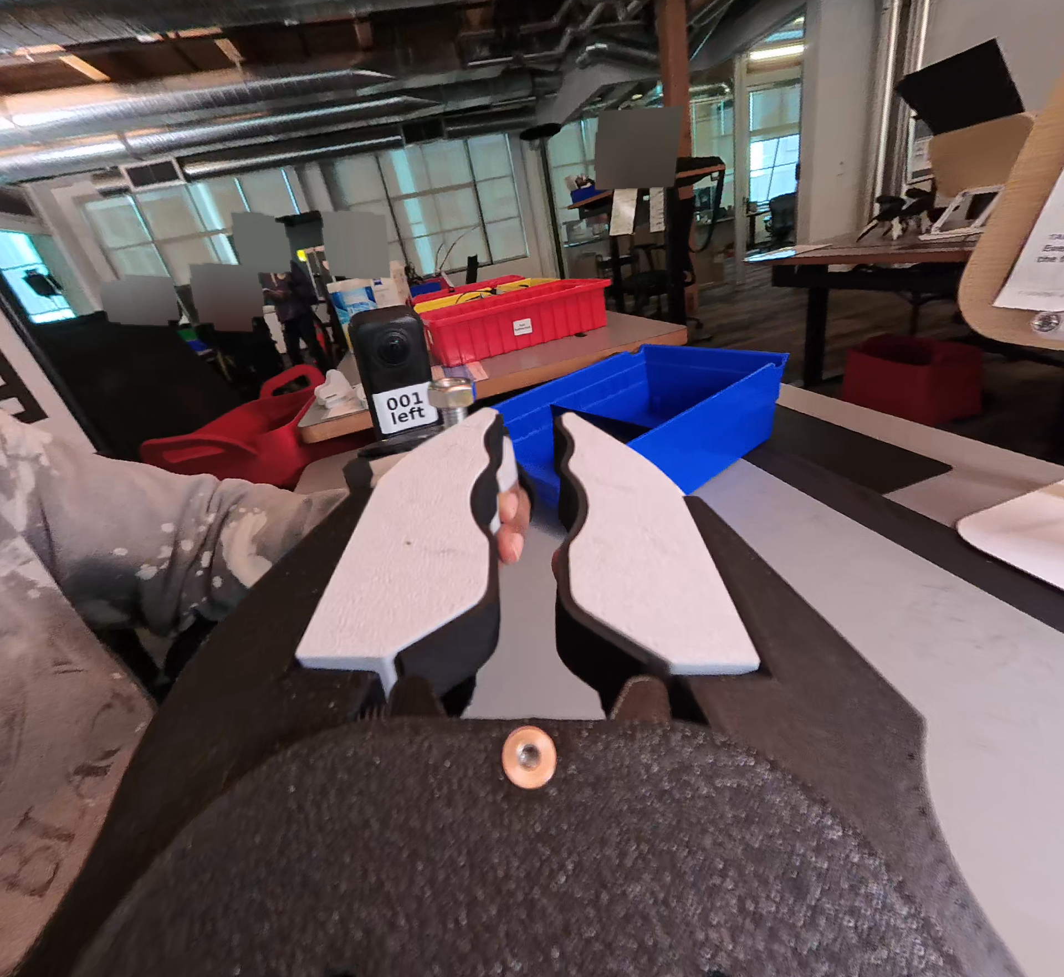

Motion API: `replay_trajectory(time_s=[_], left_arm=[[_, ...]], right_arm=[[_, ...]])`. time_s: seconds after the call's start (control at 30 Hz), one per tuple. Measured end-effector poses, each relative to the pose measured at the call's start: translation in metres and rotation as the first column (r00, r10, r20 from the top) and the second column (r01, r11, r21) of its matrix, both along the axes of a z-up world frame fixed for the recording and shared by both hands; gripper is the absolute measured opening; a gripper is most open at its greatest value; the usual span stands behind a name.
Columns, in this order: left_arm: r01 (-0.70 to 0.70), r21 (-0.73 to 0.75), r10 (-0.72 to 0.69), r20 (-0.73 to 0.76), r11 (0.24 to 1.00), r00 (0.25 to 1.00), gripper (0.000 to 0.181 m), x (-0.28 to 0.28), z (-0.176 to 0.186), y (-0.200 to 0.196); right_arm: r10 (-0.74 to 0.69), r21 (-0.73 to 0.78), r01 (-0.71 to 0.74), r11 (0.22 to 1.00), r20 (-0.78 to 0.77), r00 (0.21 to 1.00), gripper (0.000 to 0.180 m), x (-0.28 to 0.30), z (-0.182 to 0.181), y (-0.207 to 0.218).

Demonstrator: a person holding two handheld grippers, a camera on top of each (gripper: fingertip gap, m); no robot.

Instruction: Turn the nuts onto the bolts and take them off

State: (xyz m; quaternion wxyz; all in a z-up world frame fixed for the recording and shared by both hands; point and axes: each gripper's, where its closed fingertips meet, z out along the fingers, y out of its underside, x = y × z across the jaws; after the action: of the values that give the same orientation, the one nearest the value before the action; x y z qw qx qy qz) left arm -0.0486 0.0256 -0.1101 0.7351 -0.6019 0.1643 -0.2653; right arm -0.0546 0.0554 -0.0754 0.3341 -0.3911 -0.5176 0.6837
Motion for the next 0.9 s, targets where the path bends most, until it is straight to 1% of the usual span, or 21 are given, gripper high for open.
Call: replay_trajectory(time_s=[0.13, 0.2, 0.23, 0.27, 0.3, 0.37, 0.4, 0.53, 0.57, 0.73, 0.83, 0.9], left_arm=[[-0.011, -0.02, 0.011, -0.013, 1.0, 1.0, 0.018, 0.002, -0.006, 0.004], [-0.01, -0.022, 0.009, -0.027, 1.0, 1.0, 0.018, 0.005, -0.007, 0.004], [-0.008, -0.014, 0.008, -0.026, 1.0, 1.0, 0.018, 0.005, -0.006, 0.003], [-0.012, -0.015, 0.012, -0.016, 1.0, 1.0, 0.018, 0.004, -0.005, 0.003], [-0.004, 0.001, 0.004, -0.003, 1.0, 1.0, 0.018, 0.002, -0.002, 0.001], [-0.024, 0.013, 0.024, 0.003, 1.0, 1.0, 0.018, -0.003, 0.002, 0.0], [-0.03, 0.012, 0.03, 0.001, 0.999, 1.0, 0.018, -0.004, 0.002, 0.0], [-0.03, -0.006, 0.03, -0.008, 1.0, 1.0, 0.018, 0.0, -0.003, 0.003], [-0.027, -0.01, 0.027, -0.01, 1.0, 1.0, 0.018, 0.001, -0.004, 0.003], [-0.016, -0.027, 0.016, -0.002, 1.0, 1.0, 0.018, 0.006, -0.004, 0.003], [-0.007, -0.045, 0.007, -0.002, 0.999, 1.0, 0.018, 0.007, -0.008, 0.005], [-0.002, -0.053, 0.002, -0.004, 0.999, 1.0, 0.018, 0.009, -0.01, 0.006]], right_arm=[[0.06, 0.045, -0.06, 0.997, 0.005, 0.998, 0.03, 0.0, 0.0, -0.023], [0.068, 0.062, -0.069, 0.996, 0.024, 0.997, 0.032, -0.003, -0.004, -0.029], [0.053, 0.067, -0.054, 0.996, 0.026, 0.998, 0.03, -0.005, -0.004, -0.027], [0.038, 0.057, -0.039, 0.998, 0.019, 0.999, 0.023, -0.005, -0.003, -0.022], [0.002, 0.035, -0.002, 0.999, 0.016, 1.0, 0.007, -0.005, -0.001, -0.013], [-0.026, 0.005, 0.026, 1.0, 0.007, 1.0, 0.003, -0.004, 0.002, -0.001], [-0.02, 0.006, 0.02, 1.0, 0.011, 1.0, 0.006, -0.003, 0.002, -0.001], [0.039, 0.055, -0.04, 0.998, 0.013, 0.999, 0.032, -0.004, 0.001, -0.023], [0.051, 0.064, -0.052, 0.997, 0.019, 0.999, 0.035, -0.004, 0.0, -0.028], [0.036, 0.114, -0.037, 0.993, 0.009, 0.999, 0.038, -0.006, -0.003, -0.032], [0.003, 0.193, -0.001, 0.981, -0.009, 1.0, 0.039, -0.007, -0.005, -0.033], [-0.023, 0.24, 0.028, 0.97, -0.022, 0.999, 0.036, -0.008, -0.006, -0.034]])
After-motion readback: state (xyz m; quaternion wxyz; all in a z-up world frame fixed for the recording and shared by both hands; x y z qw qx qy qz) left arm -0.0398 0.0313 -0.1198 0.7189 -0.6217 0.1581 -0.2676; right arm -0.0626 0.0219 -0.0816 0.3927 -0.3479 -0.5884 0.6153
